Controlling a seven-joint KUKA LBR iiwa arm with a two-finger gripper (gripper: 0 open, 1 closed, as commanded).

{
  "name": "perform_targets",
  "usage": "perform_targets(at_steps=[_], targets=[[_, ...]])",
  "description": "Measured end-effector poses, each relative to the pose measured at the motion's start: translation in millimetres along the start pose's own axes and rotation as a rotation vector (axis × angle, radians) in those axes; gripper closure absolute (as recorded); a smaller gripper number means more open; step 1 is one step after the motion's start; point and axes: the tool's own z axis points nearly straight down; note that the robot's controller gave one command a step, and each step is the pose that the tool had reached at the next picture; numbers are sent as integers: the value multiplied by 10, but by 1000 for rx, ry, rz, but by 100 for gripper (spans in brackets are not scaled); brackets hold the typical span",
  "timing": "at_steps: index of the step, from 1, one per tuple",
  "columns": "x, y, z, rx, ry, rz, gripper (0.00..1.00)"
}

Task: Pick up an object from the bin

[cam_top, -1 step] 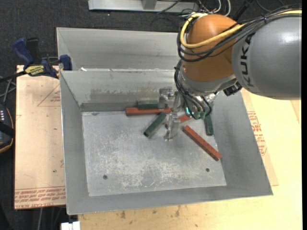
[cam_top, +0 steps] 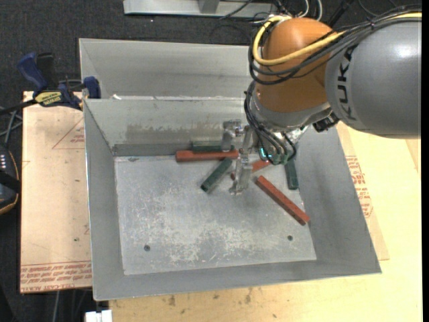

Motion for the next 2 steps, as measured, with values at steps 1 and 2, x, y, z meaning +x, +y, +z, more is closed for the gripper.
perform_targets(at_steps=[1,2], targets=[[-212,71,346,0,-10,-50,0],[-145,-7,1061,0,-3,-204,0]])
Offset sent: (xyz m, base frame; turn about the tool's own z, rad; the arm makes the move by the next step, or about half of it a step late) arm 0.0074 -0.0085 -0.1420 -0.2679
